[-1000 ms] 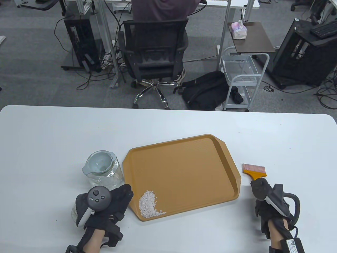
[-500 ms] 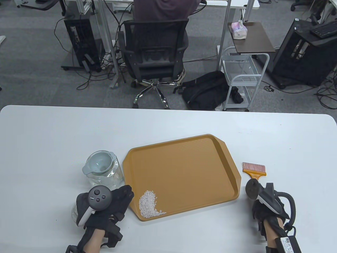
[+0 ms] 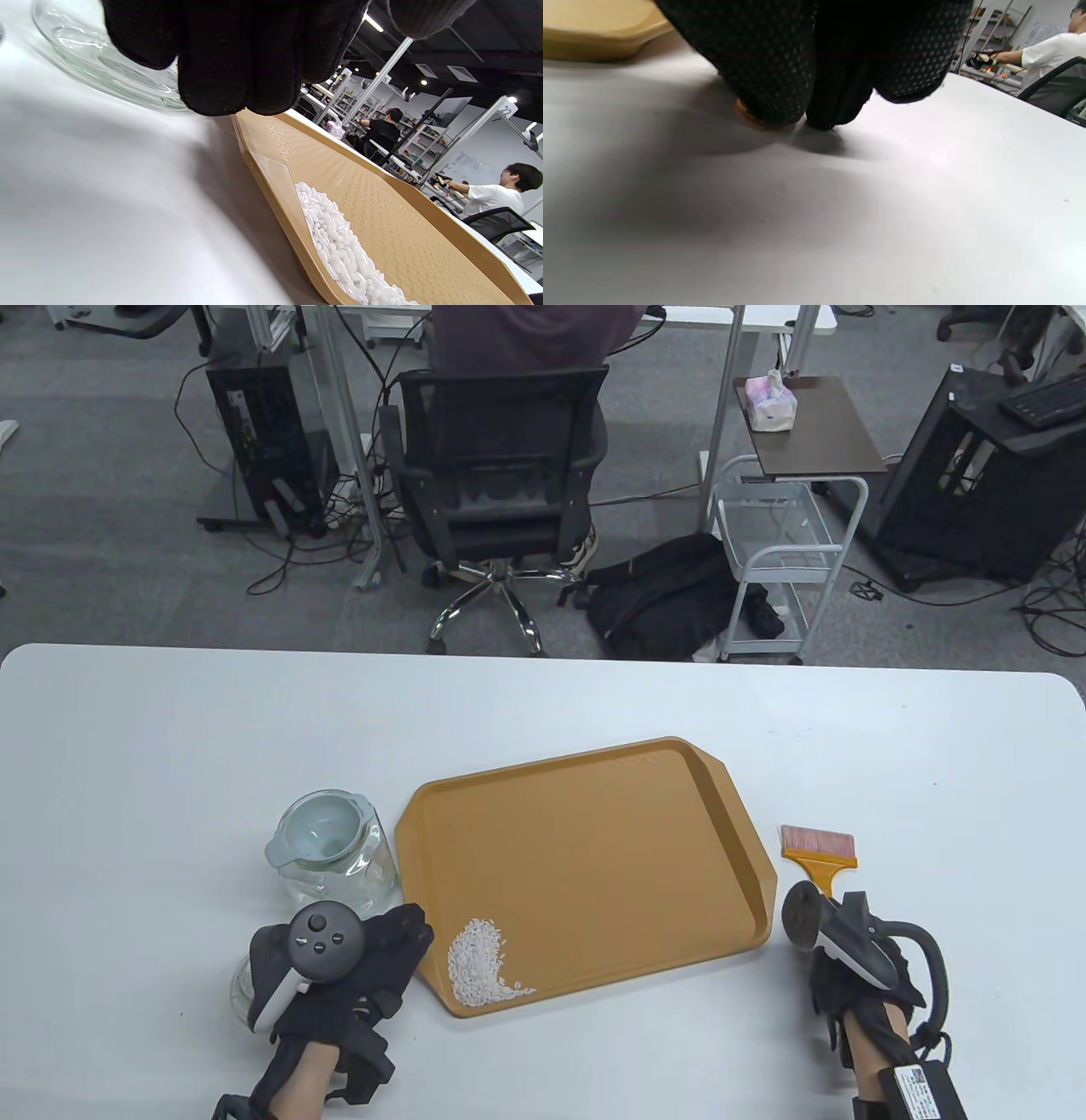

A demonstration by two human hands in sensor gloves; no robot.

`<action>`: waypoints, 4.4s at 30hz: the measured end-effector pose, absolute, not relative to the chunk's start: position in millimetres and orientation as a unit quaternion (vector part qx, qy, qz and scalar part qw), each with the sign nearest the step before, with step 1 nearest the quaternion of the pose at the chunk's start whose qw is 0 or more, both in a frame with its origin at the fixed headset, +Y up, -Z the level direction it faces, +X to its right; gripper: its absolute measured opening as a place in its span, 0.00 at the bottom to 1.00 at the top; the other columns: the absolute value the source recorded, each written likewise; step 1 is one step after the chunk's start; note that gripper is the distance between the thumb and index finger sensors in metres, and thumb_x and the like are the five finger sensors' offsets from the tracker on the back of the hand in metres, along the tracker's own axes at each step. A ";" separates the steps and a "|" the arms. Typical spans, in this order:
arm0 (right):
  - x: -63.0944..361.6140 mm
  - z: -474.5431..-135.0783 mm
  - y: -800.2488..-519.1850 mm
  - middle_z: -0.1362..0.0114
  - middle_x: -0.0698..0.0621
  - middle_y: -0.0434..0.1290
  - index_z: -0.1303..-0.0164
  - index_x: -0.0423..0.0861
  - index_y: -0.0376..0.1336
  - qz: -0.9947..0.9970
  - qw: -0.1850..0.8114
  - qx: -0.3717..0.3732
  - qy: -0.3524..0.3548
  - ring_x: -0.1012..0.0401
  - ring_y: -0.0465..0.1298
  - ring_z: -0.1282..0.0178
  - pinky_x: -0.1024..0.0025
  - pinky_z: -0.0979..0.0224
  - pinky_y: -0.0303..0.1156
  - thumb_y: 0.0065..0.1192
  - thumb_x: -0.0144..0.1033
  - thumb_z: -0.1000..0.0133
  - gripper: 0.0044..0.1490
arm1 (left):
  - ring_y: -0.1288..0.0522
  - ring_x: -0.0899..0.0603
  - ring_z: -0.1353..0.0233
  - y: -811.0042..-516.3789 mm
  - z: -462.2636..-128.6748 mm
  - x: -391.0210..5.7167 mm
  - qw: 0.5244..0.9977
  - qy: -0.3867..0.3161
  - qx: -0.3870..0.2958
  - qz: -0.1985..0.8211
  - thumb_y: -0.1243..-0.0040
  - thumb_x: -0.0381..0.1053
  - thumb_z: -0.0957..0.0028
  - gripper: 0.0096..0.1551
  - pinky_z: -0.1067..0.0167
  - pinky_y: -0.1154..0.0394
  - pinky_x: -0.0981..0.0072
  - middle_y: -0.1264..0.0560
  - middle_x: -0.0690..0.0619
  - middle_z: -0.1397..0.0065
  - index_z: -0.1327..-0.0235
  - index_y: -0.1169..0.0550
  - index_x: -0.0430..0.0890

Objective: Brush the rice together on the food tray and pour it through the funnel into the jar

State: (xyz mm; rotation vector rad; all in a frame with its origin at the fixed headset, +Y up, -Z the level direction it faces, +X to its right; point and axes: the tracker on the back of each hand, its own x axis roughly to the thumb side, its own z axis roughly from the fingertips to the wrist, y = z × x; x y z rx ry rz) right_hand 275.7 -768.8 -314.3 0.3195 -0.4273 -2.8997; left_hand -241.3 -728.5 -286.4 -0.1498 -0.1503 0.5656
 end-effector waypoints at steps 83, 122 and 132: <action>277.4 -285.4 -590.3 0.45 0.39 0.79 0.45 0.30 0.67 -0.870 -0.479 0.013 0.120 0.56 0.88 0.63 0.65 0.62 0.87 0.75 0.50 0.53 0.41 | 0.46 0.34 0.16 -604.0 -313.0 -281.8 0.825 -0.109 0.033 0.553 0.52 0.73 0.44 0.48 0.27 0.59 0.27 0.36 0.42 0.16 0.18 0.43 0.47; 134.4 -356.2 -498.1 0.40 0.32 0.74 0.40 0.27 0.63 -0.867 -0.453 -0.055 0.201 0.54 0.86 0.69 0.67 0.69 0.87 0.71 0.42 0.50 0.40 | 0.61 0.39 0.12 -672.0 -408.1 -346.0 0.784 -0.006 -0.058 0.618 0.55 0.73 0.42 0.48 0.25 0.64 0.32 0.47 0.43 0.10 0.16 0.48 0.49; 117.5 -348.4 -482.0 0.40 0.32 0.73 0.39 0.27 0.63 -0.870 -0.440 -0.068 0.210 0.54 0.86 0.68 0.66 0.69 0.87 0.71 0.42 0.50 0.40 | 0.63 0.40 0.13 -672.4 -406.5 -347.2 0.783 0.001 -0.060 0.620 0.54 0.73 0.42 0.48 0.25 0.66 0.34 0.48 0.44 0.10 0.16 0.49 0.49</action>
